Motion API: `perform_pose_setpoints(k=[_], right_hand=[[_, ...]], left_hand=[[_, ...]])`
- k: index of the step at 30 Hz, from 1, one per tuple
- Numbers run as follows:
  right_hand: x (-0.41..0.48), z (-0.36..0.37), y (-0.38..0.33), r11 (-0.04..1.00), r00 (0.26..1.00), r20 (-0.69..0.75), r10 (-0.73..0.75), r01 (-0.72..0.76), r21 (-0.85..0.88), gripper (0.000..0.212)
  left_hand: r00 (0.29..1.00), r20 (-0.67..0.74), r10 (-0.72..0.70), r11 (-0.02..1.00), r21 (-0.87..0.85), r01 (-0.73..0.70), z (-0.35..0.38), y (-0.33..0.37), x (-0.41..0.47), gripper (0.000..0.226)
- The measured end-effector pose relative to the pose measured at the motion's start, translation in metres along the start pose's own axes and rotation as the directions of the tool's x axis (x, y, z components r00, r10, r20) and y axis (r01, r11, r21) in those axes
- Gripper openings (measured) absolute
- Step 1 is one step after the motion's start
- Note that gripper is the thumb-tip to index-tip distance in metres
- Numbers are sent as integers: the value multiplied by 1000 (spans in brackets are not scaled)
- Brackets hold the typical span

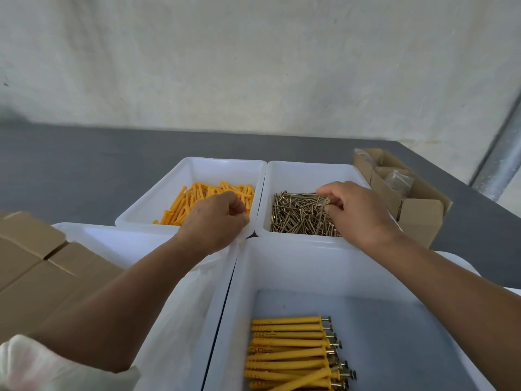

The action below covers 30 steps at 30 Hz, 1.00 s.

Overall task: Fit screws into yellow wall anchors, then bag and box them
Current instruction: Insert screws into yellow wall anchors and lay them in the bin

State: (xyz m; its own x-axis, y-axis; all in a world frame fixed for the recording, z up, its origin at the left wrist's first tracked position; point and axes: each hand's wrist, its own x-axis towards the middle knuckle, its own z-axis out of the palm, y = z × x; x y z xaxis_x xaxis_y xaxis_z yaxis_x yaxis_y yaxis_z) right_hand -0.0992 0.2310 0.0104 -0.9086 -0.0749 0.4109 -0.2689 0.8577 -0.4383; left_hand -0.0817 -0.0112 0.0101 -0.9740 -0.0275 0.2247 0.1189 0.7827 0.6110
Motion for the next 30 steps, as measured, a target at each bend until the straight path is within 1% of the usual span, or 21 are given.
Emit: perform_pose_setpoints(k=[2,5,7,9,12,15,17,18,23,27,30], right_hand=[[-4,-3,1,1000,1000,-17,-21,21,15,34],[-10,-8,2,995,997,-75,-14,22,100,31],[-11,-11,1,984,991,-130,28,-4,180,26],[-12,-16,-2,953,986,-148,71,-24,301,22],[-12,-26,-11,856,979,-133,152,-63,514,20],[-12,-36,-21,689,977,-77,201,-85,719,18],[-13,-40,-26,596,978,-45,201,-86,799,15],[-14,-42,-28,569,978,-39,206,-87,818,13],[-17,-47,-35,484,970,-14,242,-108,868,10],[-18,-48,-38,474,972,7,235,-121,872,9],[-19,-46,-38,477,974,20,227,-129,870,8]], left_hand=[[994,-99,40,996,-72,-47,1,2,-1,2],[965,-253,64,967,-224,-123,-3,8,-2,5],[949,-309,62,924,-341,-172,-7,15,-4,3],[945,-318,82,878,-426,-219,-9,21,-5,4],[964,-238,121,816,-529,-233,-10,29,-9,4],[981,-102,162,754,-628,-190,-8,34,-13,8],[984,-15,180,740,-656,-146,-5,36,-15,8],[982,20,187,738,-662,-127,-3,36,-16,8],[964,129,231,766,-635,-99,5,35,-19,12],[954,155,257,805,-580,-122,7,35,-20,12],[951,166,262,810,-574,-123,7,34,-20,13]])
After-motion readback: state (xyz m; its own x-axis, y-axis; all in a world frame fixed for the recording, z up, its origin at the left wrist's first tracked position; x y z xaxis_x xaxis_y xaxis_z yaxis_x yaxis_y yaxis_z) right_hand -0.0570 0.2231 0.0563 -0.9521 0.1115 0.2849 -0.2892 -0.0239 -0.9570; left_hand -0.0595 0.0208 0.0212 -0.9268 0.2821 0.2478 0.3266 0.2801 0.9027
